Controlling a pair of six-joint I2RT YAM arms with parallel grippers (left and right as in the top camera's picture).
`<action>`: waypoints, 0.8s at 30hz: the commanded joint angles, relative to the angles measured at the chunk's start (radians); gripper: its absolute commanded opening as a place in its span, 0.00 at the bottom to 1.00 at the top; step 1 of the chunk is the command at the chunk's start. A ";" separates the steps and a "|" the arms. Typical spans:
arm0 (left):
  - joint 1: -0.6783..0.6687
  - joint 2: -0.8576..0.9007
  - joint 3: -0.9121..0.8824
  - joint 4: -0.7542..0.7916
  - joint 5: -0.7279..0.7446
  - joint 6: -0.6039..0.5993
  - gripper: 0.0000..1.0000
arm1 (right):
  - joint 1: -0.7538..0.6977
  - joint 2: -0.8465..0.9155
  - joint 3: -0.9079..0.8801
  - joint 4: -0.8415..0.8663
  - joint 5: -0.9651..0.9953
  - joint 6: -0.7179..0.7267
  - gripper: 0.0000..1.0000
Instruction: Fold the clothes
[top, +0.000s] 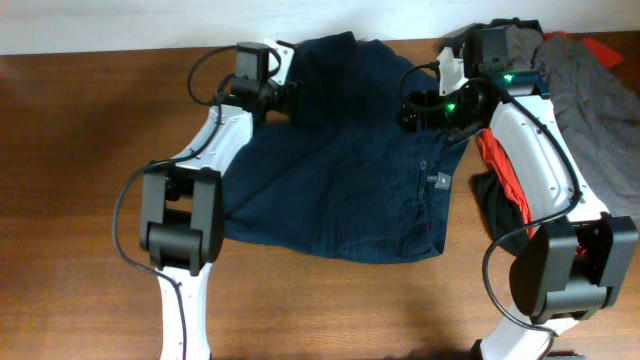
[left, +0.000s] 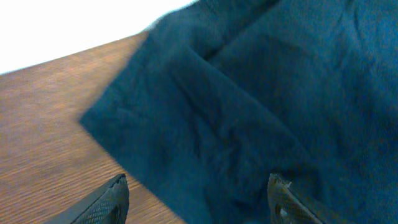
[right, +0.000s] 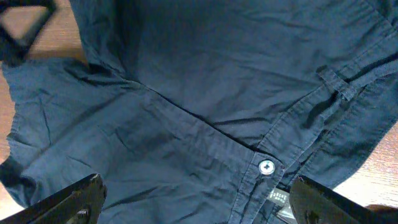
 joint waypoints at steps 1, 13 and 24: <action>-0.022 0.070 0.018 0.036 -0.015 0.070 0.71 | 0.005 -0.017 0.012 -0.001 -0.005 -0.007 0.99; -0.051 0.159 0.018 -0.061 -0.343 0.059 0.69 | 0.005 -0.017 0.012 -0.012 -0.006 -0.007 0.99; 0.077 0.159 0.018 -0.443 -0.465 -0.296 0.70 | 0.005 -0.013 0.011 -0.017 -0.006 -0.007 0.99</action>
